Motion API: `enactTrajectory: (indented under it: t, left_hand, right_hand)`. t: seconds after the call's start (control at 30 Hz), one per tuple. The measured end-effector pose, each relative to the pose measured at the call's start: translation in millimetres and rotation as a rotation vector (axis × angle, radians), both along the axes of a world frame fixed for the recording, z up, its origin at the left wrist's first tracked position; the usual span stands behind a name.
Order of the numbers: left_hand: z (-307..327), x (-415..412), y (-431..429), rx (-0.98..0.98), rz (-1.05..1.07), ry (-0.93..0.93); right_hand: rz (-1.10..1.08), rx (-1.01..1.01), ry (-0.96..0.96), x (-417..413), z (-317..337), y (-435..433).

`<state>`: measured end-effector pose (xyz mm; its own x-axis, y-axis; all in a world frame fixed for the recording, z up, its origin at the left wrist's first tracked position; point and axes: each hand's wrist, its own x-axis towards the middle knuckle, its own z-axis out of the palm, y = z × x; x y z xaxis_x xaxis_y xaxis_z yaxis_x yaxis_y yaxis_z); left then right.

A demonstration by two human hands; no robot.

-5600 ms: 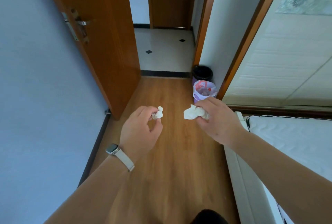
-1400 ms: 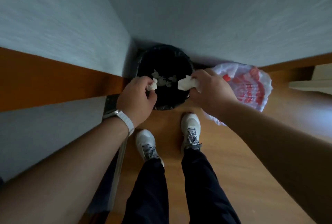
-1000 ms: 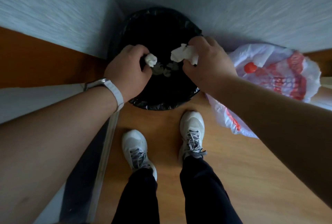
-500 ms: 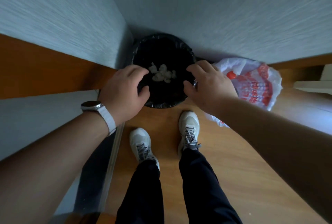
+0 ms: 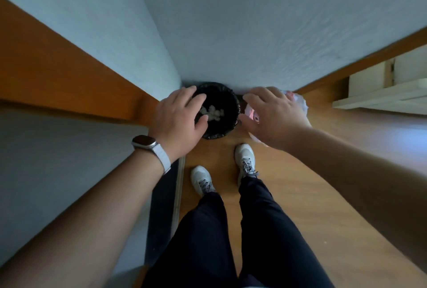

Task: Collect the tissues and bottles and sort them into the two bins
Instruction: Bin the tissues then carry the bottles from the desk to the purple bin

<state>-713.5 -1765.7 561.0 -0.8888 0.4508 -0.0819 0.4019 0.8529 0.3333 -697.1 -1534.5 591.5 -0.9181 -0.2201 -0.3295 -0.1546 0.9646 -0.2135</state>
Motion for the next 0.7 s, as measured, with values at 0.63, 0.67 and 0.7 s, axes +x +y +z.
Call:
enactTrajectory:
  t: [0.63,0.67,0.7]
  left_hand:
    - [223.2,20.0,103.3,-0.01,-0.359,0.35]
    - [232.1,22.4,116.6,-0.011,-0.371,0.37]
    - [239.9,24.6,130.4,-0.01,-0.383,0.389]
  right_hand:
    - [-0.202,0.087,0.338,88.5,215.5,96.3]
    - [-0.216,0.088,0.352,94.8,222.5,108.1]
    - [-0.227,0.088,0.367,100.7,229.5,120.3]
